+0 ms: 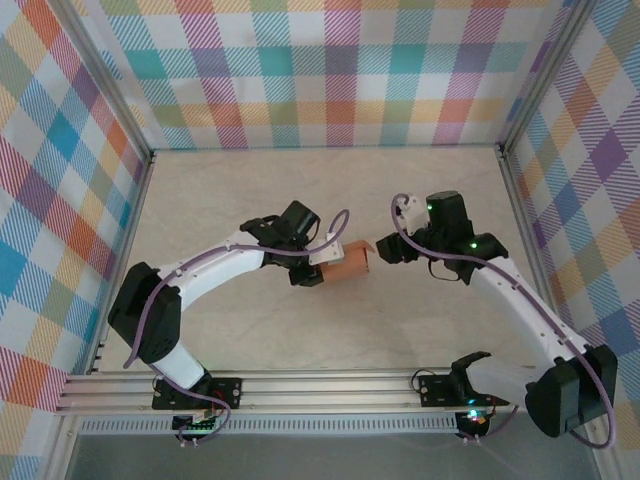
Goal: Fold the paper box
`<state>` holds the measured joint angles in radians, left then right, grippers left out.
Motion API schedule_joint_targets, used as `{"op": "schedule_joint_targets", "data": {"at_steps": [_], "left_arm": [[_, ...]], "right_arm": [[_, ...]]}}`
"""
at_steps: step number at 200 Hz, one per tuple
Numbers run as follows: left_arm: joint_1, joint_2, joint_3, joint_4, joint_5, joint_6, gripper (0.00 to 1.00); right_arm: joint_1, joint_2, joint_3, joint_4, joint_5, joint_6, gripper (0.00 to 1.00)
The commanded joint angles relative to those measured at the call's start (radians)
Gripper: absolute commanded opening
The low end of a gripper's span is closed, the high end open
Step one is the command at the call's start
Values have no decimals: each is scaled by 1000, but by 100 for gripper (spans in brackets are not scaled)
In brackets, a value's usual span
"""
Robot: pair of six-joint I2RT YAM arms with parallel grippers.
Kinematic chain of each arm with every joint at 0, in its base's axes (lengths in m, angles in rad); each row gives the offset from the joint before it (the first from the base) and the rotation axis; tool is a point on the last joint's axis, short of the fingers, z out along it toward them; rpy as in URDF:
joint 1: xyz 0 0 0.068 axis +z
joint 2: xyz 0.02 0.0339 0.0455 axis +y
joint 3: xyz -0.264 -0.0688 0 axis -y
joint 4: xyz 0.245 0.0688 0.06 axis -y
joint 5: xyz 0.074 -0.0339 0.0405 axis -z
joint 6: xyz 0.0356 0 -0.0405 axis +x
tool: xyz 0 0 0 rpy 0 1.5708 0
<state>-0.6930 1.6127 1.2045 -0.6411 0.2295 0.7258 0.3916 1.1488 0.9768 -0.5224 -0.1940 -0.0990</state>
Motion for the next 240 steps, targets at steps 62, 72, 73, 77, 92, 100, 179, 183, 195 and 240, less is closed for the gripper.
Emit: {"op": "schedule_joint_targets", "data": {"at_steps": [62, 72, 73, 77, 92, 100, 179, 183, 195, 240], "left_arm": [[33, 107, 91, -210, 70, 52, 39], [36, 116, 100, -221, 68, 51, 39], [36, 116, 101, -222, 68, 51, 39], [37, 118, 104, -223, 70, 50, 39], [38, 116, 98, -217, 76, 50, 39], [39, 117, 96, -213, 75, 50, 39], [40, 114, 90, -201, 70, 42, 39], [39, 112, 90, -202, 71, 41, 39], [39, 114, 94, -207, 76, 42, 40], [39, 116, 95, -217, 79, 41, 40]], "right_arm": [[100, 184, 118, -44, -44, -80, 42], [105, 198, 119, -41, -45, -82, 40], [104, 199, 120, -41, -45, -82, 39], [105, 203, 120, -39, -47, -82, 36], [108, 217, 121, -43, -56, -87, 33], [109, 223, 120, -43, -59, -89, 32], [111, 249, 120, -57, -102, -102, 21], [112, 251, 121, -61, -108, -106, 21], [118, 255, 125, -75, -112, -119, 21], [144, 259, 135, -93, -69, -131, 6]]}}
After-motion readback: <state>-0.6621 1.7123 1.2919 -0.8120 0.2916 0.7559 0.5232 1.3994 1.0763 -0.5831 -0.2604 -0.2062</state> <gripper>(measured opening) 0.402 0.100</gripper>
